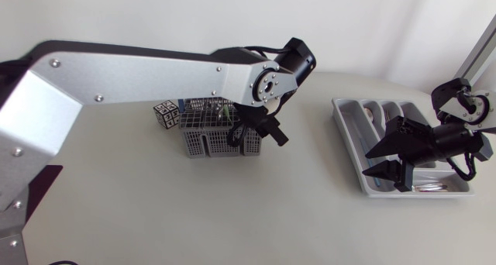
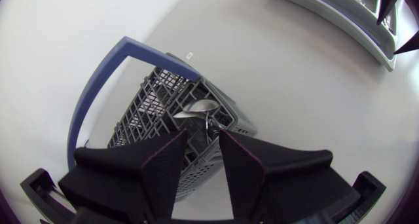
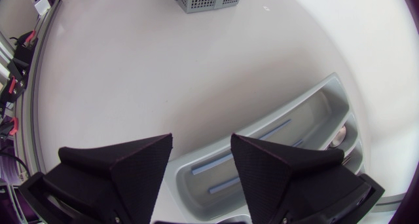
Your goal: Transfer all utensils from the basket to the drawer tray.
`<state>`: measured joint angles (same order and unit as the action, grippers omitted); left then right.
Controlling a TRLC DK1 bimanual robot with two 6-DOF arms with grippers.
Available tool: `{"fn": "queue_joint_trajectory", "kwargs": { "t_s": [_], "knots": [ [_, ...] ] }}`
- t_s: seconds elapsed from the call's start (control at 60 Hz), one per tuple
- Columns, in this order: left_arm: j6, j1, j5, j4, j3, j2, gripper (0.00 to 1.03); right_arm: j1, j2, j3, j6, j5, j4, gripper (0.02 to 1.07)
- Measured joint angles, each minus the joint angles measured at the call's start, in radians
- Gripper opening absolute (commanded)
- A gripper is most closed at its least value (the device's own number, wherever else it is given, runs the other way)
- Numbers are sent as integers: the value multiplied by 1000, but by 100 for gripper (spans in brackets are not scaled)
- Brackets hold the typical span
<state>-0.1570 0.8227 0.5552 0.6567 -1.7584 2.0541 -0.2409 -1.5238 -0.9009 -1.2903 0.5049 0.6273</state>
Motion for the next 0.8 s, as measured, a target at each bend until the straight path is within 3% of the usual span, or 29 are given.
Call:
{"fn": "queue_joint_trajectory", "kwargs": {
  "t_s": [0.283, 0.517, 0.8],
  "knots": [
    [0, -18, 0, -3, -4, 22, 24, 5, 0, 3, 0, 0, -5, 68],
    [0, -18, 0, -29, -6, 24, 4, 5, 0, 19, 0, 0, -7, 68],
    [0, -18, 0, -42, -6, 25, 4, 5, 0, 21, -3, 0, -8, 68]
  ]
}}
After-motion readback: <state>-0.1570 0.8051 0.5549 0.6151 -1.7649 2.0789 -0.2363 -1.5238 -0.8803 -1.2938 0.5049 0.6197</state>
